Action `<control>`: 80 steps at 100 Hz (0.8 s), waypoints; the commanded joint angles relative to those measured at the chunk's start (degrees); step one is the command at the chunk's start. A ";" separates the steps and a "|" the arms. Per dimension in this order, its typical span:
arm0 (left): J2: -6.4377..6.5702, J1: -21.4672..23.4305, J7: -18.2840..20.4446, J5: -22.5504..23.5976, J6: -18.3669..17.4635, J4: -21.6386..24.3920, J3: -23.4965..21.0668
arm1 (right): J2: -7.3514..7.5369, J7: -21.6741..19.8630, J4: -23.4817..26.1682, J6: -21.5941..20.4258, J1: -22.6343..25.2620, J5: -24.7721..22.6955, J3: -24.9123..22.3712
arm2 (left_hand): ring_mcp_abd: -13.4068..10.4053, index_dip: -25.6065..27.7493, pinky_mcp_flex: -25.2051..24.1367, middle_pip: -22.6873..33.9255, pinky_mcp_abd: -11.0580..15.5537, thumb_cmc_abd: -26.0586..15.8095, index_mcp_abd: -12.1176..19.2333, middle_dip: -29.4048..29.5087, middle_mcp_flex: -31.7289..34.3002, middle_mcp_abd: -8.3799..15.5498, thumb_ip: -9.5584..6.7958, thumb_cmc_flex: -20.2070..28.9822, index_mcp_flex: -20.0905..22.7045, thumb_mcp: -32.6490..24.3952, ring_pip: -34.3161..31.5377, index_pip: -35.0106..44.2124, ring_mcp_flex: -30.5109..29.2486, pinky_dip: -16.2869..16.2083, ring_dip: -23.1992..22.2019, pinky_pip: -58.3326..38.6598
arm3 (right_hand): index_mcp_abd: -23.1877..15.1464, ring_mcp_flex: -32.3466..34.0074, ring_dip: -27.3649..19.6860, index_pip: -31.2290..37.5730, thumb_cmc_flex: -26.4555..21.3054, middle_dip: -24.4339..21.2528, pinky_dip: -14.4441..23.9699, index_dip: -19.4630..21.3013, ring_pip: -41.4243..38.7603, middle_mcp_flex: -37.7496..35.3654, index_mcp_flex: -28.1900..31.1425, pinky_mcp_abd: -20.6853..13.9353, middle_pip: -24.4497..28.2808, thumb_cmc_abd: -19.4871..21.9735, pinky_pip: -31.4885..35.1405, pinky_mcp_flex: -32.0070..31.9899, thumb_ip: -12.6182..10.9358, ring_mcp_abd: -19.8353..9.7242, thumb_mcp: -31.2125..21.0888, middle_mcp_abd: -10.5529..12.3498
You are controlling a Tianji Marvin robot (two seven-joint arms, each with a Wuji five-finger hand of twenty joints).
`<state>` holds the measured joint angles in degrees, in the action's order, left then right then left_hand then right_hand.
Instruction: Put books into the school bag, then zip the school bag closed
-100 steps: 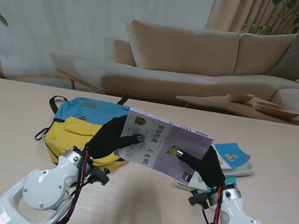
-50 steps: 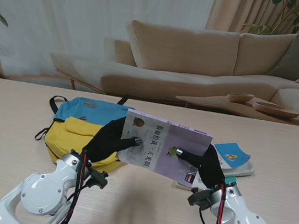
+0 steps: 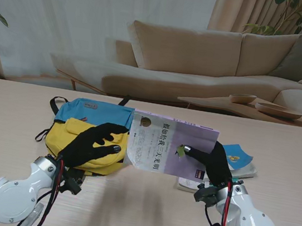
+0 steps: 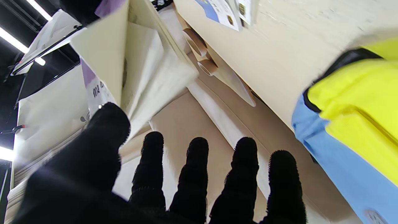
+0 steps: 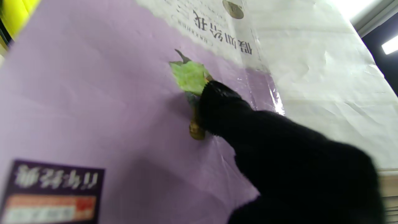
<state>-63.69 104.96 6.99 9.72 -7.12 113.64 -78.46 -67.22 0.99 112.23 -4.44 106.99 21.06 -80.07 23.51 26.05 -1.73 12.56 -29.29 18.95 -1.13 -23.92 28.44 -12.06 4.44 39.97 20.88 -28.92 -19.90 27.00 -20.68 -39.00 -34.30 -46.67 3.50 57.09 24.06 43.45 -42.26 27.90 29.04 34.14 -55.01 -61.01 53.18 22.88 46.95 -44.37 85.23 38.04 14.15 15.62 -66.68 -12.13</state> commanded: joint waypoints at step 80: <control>4.85 -2.76 14.23 40.83 -3.20 -5.36 -12.51 | -1.03 -0.86 -1.39 0.98 -0.37 4.11 -1.75 | -8.83 0.75 -4.14 0.98 8.92 0.95 5.83 -0.39 -10.37 7.56 -1.96 -0.39 -8.99 -2.13 5.70 1.96 8.81 -0.71 2.35 14.38 | -9.47 3.43 1.82 10.53 -7.56 1.91 0.88 8.00 -4.53 -2.36 9.75 0.85 3.03 5.61 2.19 -0.36 -0.19 -0.72 -5.60 -0.05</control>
<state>-58.90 101.61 20.74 50.11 -10.38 109.33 -90.59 -67.70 1.09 110.61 -3.54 106.46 25.26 -81.84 15.80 25.97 -4.41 12.99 -21.94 18.99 3.03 -23.41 20.37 -5.77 4.43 40.09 14.51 -29.06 -15.33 28.33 -13.77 -38.85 -33.01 -34.83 4.05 57.09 24.06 43.44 -42.26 28.37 29.05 35.92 -55.71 -61.01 53.19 22.89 47.14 -44.40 85.24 37.74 14.22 15.65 -66.68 -12.18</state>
